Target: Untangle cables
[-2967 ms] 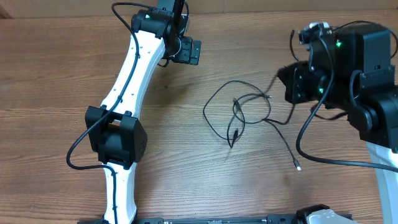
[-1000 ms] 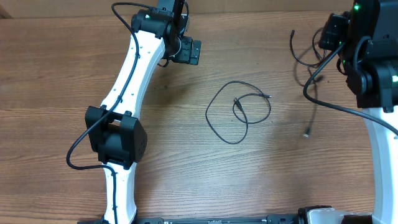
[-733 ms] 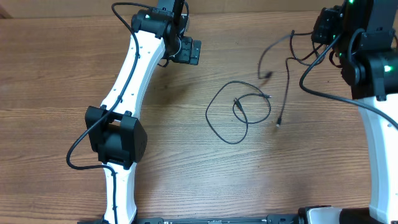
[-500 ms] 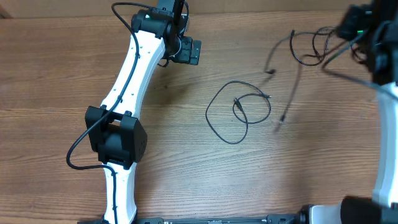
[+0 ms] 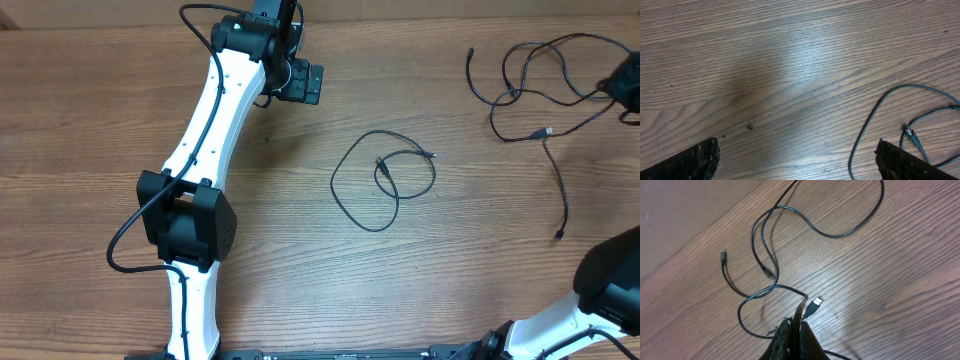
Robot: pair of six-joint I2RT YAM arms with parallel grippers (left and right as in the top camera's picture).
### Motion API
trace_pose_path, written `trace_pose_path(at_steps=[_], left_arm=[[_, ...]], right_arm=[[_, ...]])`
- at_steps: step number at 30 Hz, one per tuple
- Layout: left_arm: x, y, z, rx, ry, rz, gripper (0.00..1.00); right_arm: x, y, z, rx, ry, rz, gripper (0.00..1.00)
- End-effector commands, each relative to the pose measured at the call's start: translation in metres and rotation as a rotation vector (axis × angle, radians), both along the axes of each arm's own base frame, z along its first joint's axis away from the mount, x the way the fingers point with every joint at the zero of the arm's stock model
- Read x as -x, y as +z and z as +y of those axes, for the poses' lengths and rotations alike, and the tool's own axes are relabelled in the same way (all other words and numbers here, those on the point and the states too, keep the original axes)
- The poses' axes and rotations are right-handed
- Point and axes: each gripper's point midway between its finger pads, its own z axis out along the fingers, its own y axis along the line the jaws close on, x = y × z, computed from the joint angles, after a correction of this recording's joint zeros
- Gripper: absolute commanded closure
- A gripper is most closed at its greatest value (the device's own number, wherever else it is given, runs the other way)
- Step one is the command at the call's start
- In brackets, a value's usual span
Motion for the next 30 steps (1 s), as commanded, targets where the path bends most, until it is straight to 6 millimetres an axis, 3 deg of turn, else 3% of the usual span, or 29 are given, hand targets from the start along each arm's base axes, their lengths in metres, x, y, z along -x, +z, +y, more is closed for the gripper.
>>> trace_pose_path(at_steps=[1, 7, 13, 18, 20, 23, 27, 30], left_arm=[[0.0, -0.001, -0.002, 0.002, 0.002, 0.002, 0.01], [0.0, -0.001, -0.002, 0.002, 0.002, 0.002, 0.0], [0.0, -0.001, -0.002, 0.002, 0.002, 0.002, 0.0], [0.0, -0.001, -0.002, 0.002, 0.002, 0.002, 0.0], [0.0, -0.001, -0.002, 0.002, 0.002, 0.002, 0.0], [0.0, -0.001, -0.002, 0.002, 0.002, 0.002, 0.0], [0.0, -0.001, -0.002, 0.002, 0.002, 0.002, 0.0], [0.0, -0.001, -0.002, 0.002, 0.002, 0.002, 0.0]], right_arm=[[0.002, 0.023, 0.009, -0.034, 0.055, -0.069, 0.96], [-0.01, 0.028, 0.039, -0.07, 0.136, -0.097, 0.96], [-0.031, 0.042, 0.097, -0.056, 0.263, -0.138, 0.96], [-0.049, 0.073, 0.158, -0.067, 0.389, -0.251, 0.96], [-0.054, 0.09, 0.174, -0.089, 0.41, -0.312, 0.96], [-0.06, 0.103, 0.17, -0.125, 0.356, -0.365, 0.96], [-0.057, 0.097, 0.133, -0.183, 0.231, -0.353, 0.96], [-0.05, 0.082, 0.101, -0.198, 0.162, -0.316, 0.96]])
